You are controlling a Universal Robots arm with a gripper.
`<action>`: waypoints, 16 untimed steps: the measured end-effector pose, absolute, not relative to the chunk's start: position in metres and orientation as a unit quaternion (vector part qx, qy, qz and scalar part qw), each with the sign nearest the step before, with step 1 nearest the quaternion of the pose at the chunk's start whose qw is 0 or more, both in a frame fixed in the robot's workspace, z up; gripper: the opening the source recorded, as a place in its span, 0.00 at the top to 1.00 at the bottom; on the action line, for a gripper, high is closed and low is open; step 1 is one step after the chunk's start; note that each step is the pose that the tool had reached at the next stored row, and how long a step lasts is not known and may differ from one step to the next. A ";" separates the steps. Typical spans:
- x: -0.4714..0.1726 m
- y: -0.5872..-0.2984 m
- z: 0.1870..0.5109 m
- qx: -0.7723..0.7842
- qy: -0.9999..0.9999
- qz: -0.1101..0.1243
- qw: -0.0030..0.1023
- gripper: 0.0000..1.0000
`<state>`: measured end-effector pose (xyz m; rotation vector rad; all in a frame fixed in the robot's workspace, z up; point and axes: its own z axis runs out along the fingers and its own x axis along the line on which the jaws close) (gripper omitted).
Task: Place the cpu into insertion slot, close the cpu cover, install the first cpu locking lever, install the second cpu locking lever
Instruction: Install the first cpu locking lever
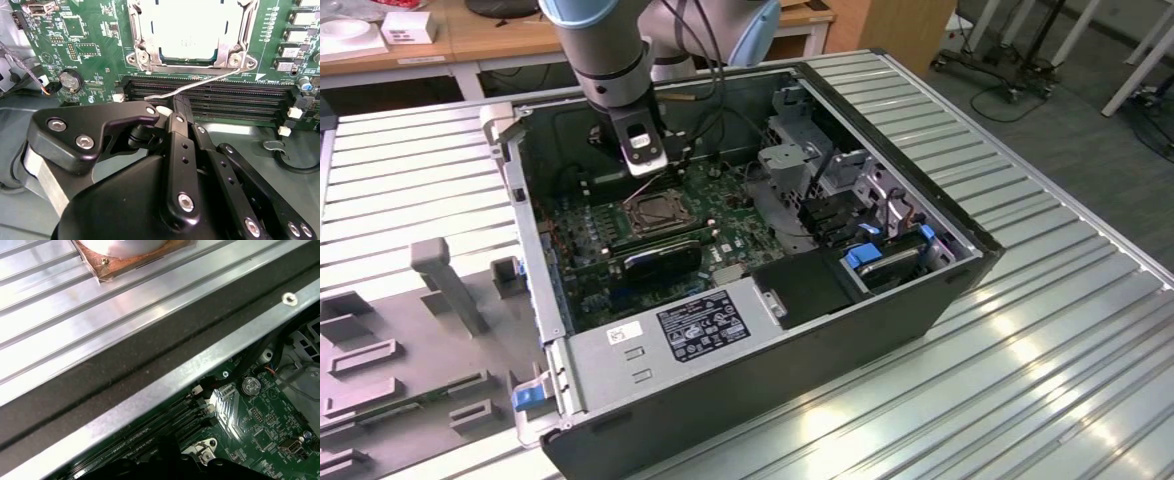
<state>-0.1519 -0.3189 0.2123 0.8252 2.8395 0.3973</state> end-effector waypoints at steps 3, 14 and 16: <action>-0.152 -0.319 0.213 0.276 0.948 0.134 0.079 0.89; -0.159 -0.316 0.212 0.276 0.948 0.138 0.083 0.89; -0.159 -0.313 0.212 0.276 0.947 0.138 0.085 0.89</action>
